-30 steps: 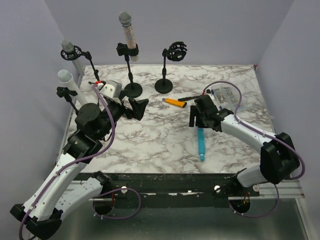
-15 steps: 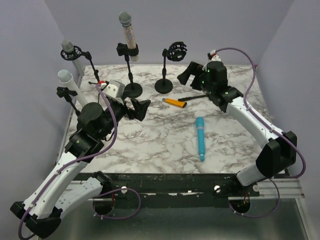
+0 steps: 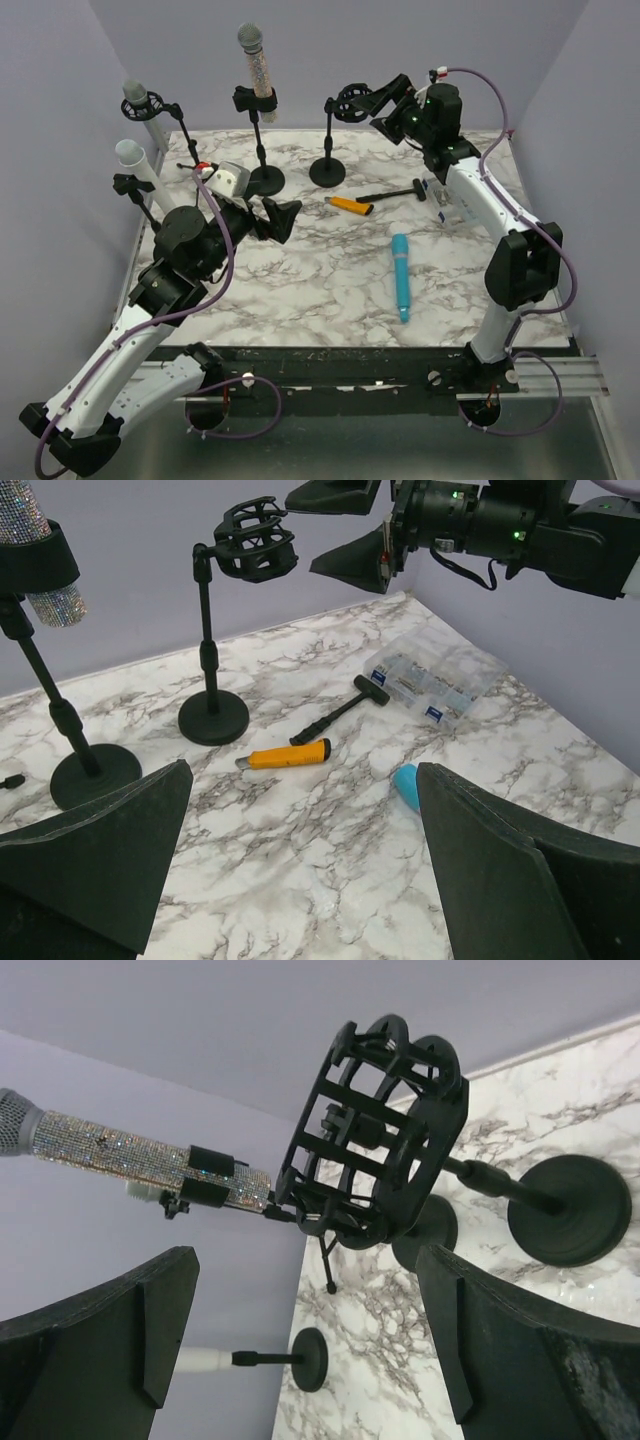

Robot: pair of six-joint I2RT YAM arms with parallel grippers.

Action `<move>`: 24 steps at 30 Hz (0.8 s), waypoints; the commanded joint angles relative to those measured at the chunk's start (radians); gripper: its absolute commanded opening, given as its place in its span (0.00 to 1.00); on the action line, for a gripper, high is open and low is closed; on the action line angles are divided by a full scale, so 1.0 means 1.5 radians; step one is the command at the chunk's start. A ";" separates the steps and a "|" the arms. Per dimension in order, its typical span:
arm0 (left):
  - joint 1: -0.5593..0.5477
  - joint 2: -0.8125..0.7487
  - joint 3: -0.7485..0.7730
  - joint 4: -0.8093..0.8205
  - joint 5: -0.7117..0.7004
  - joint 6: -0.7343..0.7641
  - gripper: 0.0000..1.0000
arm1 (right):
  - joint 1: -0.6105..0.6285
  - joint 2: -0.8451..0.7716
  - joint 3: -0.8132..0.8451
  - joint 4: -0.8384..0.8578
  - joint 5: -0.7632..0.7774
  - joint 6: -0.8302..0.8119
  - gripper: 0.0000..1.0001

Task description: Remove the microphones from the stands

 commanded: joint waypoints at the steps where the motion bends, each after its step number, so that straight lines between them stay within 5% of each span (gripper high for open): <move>1: -0.006 -0.006 0.013 0.003 -0.009 0.005 0.99 | 0.004 0.008 -0.020 0.042 -0.051 0.023 1.00; 9: -0.008 -0.009 0.008 0.009 -0.006 0.007 0.99 | 0.008 -0.056 -0.280 0.305 -0.044 -0.081 1.00; 15: -0.013 -0.008 0.011 0.005 -0.009 0.013 0.99 | 0.048 -0.005 -0.329 0.403 0.040 -0.327 1.00; 24: -0.014 -0.017 -0.005 0.021 -0.031 0.029 0.99 | 0.072 0.167 -0.312 0.669 0.132 -0.364 1.00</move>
